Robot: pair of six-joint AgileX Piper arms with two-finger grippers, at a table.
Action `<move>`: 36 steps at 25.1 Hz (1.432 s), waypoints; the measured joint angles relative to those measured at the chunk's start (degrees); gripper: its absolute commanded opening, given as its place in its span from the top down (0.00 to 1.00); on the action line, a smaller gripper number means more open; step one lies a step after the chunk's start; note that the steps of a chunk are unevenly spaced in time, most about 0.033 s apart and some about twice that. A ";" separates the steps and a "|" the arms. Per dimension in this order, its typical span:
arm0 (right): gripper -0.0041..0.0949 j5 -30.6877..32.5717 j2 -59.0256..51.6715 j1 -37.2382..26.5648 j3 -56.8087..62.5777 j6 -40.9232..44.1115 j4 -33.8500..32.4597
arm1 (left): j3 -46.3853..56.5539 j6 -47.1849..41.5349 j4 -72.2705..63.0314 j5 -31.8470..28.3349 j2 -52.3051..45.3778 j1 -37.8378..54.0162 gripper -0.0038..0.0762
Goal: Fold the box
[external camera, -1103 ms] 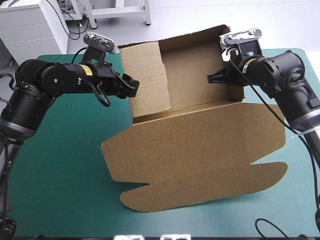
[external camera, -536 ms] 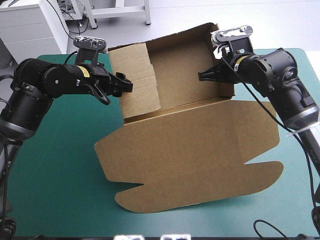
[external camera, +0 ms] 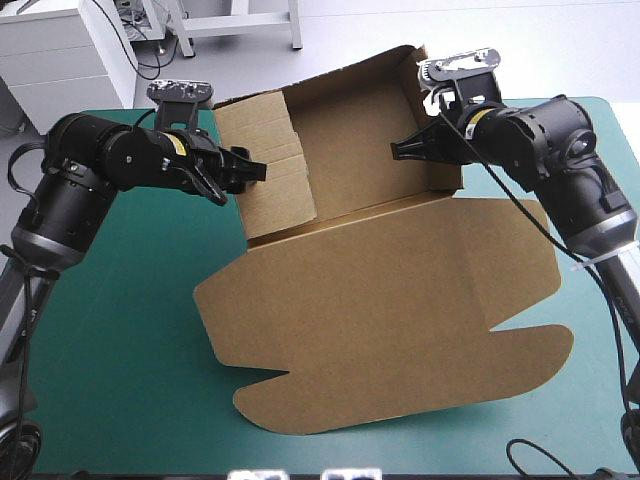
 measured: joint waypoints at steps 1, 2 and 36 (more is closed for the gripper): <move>0.97 -0.17 0.00 0.00 0.00 -0.40 0.02 | 0.00 -0.21 0.08 0.13 0.37 0.00 0.37; 0.97 -0.29 0.00 -0.05 0.00 -0.80 0.07 | 0.00 -0.26 0.14 0.26 0.79 0.00 0.37; 0.97 -1.17 -0.67 0.63 -0.69 0.75 1.43 | 0.00 13.56 7.50 3.98 -18.27 0.00 0.41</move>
